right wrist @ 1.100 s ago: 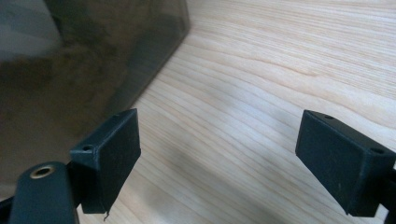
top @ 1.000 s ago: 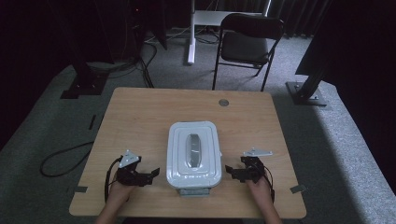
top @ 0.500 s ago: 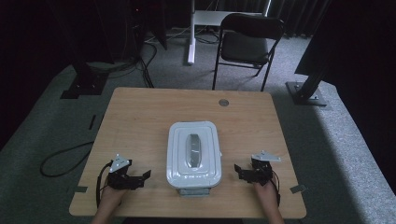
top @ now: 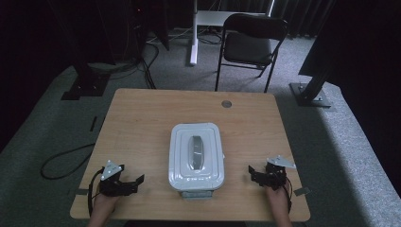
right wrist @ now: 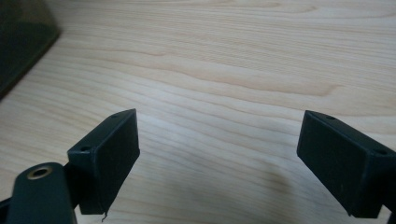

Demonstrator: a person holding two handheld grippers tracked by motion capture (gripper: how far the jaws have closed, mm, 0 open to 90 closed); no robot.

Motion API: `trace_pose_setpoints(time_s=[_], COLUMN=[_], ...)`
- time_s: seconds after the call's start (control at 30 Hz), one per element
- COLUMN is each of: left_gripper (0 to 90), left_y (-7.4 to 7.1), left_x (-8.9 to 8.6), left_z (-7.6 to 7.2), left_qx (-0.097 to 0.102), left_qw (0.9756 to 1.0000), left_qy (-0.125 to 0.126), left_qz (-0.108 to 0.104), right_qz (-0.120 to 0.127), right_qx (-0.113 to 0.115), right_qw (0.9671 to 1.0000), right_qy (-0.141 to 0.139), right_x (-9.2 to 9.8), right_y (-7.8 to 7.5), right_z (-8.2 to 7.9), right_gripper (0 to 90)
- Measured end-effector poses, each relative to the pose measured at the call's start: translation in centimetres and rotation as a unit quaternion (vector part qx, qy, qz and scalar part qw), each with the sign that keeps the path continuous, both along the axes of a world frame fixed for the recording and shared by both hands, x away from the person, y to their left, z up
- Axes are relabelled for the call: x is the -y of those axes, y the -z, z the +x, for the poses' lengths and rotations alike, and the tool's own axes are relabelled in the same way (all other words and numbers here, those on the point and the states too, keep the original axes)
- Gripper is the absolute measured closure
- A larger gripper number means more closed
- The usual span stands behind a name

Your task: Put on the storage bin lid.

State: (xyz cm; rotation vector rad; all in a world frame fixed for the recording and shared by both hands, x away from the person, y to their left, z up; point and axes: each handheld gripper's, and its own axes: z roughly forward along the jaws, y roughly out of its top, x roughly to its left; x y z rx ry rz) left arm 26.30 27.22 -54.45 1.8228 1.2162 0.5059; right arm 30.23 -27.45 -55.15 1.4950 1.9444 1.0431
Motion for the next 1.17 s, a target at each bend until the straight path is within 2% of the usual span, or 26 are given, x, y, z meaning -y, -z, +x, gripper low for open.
trace_pose_setpoints(time_s=[0.1,0.23,0.5,0.63,0.87,1.17], left_gripper=[3.1,3.1,3.2,3.2,3.2,3.2], left_y=[0.0,0.1,-0.1,-0.1,-0.3,-0.2], left_x=[-0.7,-1.6,-3.5,-4.1,-5.3,-6.4], left_z=[-0.2,-0.4,-0.9,-1.2,-1.7,-2.3], left_qx=[0.000,0.000,0.008,0.015,0.036,0.037], left_qw=[0.9999,0.9994,0.9965,0.9939,0.9848,0.9807], left_qy=[-0.011,-0.033,-0.083,-0.109,-0.170,-0.192], left_qz=[0.000,-0.004,-0.007,-0.003,0.005,-0.001], right_qz=[-0.011,-0.036,-0.036,-0.029,-0.016,-0.007], right_qx=[0.002,0.003,-0.002,0.001,-0.001,-0.002], right_qw=[0.9998,0.9986,0.9978,0.9971,0.9960,0.9959], right_qy=[0.016,0.038,0.056,0.070,0.087,0.090], right_x=[0.2,0.3,0.8,1.5,2.7,3.5], right_y=[0.0,0.2,0.3,0.3,0.5,0.9], right_z=[0.0,0.0,0.0,0.1,0.1,0.2], right_gripper=[12.3,12.3,12.3,12.3,12.3,12.3])
